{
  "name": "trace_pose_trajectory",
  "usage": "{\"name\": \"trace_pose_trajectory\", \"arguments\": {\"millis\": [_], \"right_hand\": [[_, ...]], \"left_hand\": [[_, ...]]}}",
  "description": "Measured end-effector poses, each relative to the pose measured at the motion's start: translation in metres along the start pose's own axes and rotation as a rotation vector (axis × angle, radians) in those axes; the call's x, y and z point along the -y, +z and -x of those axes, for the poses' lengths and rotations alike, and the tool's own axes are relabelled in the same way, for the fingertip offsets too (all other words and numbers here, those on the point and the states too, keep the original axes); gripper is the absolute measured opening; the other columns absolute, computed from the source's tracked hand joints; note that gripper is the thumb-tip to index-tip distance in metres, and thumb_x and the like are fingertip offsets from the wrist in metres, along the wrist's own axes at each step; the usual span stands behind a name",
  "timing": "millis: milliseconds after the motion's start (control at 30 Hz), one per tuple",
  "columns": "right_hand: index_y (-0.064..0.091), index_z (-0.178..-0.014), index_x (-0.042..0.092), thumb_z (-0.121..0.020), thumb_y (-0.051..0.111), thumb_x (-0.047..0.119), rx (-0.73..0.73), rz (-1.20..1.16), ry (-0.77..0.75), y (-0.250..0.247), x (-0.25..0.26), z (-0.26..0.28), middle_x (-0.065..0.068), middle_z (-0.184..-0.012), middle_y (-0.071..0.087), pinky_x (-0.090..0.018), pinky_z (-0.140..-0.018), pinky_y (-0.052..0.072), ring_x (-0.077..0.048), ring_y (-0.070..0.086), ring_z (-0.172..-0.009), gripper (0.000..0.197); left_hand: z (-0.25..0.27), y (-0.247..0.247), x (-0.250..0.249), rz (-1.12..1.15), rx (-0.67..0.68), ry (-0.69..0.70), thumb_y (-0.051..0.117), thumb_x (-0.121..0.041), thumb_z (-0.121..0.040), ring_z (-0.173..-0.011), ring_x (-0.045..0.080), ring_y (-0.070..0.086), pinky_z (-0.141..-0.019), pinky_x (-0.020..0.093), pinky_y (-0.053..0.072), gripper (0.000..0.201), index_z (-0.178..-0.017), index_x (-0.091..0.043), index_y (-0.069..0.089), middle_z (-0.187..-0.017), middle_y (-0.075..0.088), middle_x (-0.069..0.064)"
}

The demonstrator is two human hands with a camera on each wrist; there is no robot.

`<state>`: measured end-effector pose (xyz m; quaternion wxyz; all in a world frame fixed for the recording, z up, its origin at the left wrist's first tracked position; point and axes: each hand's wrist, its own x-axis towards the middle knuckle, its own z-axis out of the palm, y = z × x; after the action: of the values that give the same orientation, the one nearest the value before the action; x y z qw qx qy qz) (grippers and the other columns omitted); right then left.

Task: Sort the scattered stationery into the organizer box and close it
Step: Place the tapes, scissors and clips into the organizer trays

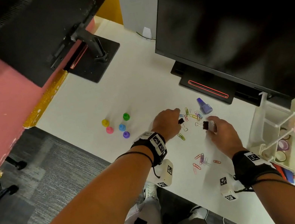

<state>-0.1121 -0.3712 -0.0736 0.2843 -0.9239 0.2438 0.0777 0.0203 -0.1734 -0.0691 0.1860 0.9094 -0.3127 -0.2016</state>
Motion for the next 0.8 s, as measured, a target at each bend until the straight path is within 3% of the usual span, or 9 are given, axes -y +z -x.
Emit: {"name": "trace_pose_trajectory", "arguments": {"millis": [100, 200, 300, 433, 567, 800], "right_hand": [[0.059, -0.136, 0.022, -0.095, 0.071, 0.022, 0.036, 0.032, -0.003, -0.001, -0.007, 0.0, -0.008, -0.116, 0.068, -0.04, -0.096, 0.055, -0.024, 0.064, -0.103, 0.043], [0.059, -0.133, 0.024, -0.088, 0.079, 0.035, 0.066, 0.005, 0.025, 0.0, -0.008, 0.001, -0.001, -0.112, 0.066, -0.035, -0.09, 0.054, -0.02, 0.062, -0.098, 0.05], [0.061, -0.122, 0.03, -0.081, 0.083, 0.045, 0.077, -0.051, 0.017, 0.005, -0.01, 0.002, 0.006, -0.105, 0.065, -0.033, -0.085, 0.054, -0.016, 0.061, -0.091, 0.049], [0.068, -0.114, 0.029, -0.086, 0.078, 0.044, 0.021, -0.039, -0.006, 0.012, -0.012, 0.003, 0.007, -0.093, 0.063, -0.027, -0.074, 0.05, -0.015, 0.061, -0.086, 0.033], [0.067, -0.106, 0.028, -0.088, 0.077, 0.04, -0.029, -0.086, -0.004, 0.008, -0.004, 0.015, 0.008, -0.087, 0.062, -0.023, -0.066, 0.042, -0.012, 0.059, -0.079, 0.024], [0.068, -0.101, 0.027, -0.087, 0.077, 0.028, -0.136, -0.373, 0.078, -0.028, -0.003, 0.053, 0.008, -0.076, 0.059, -0.022, -0.063, 0.042, -0.012, 0.054, -0.069, 0.017]], "left_hand": [[0.0, 0.0, -0.004, -0.1, 0.013, 0.082, 0.06, -0.006, -0.089, -0.087, 0.029, 0.065, -0.065, 0.035, 0.049, 0.043, -0.131, -0.015, 0.056, -0.097, 0.067, 0.01], [-0.001, -0.002, -0.005, -0.231, 0.014, 0.205, 0.054, -0.005, -0.096, -0.088, 0.028, 0.065, -0.07, 0.036, 0.05, 0.047, -0.14, -0.019, 0.054, -0.1, 0.067, 0.009], [-0.003, -0.004, -0.005, -0.331, 0.032, 0.255, 0.05, -0.009, -0.1, -0.096, 0.028, 0.066, -0.076, 0.035, 0.05, 0.041, -0.139, -0.021, 0.057, -0.107, 0.068, 0.008], [-0.004, -0.009, -0.008, -0.377, 0.072, 0.234, 0.055, -0.006, -0.096, -0.096, 0.028, 0.067, -0.079, 0.038, 0.054, 0.031, -0.125, -0.014, 0.061, -0.107, 0.068, 0.008], [-0.004, -0.01, -0.012, -0.256, 0.092, 0.172, 0.059, -0.013, -0.094, -0.09, 0.029, 0.067, -0.076, 0.038, 0.052, 0.016, -0.11, -0.012, 0.061, -0.102, 0.068, 0.008], [0.007, -0.003, -0.048, 0.091, 0.051, 0.131, 0.079, -0.038, -0.075, -0.091, 0.018, 0.062, -0.081, 0.036, 0.054, 0.034, -0.1, -0.019, 0.067, -0.101, 0.066, -0.001]]}}
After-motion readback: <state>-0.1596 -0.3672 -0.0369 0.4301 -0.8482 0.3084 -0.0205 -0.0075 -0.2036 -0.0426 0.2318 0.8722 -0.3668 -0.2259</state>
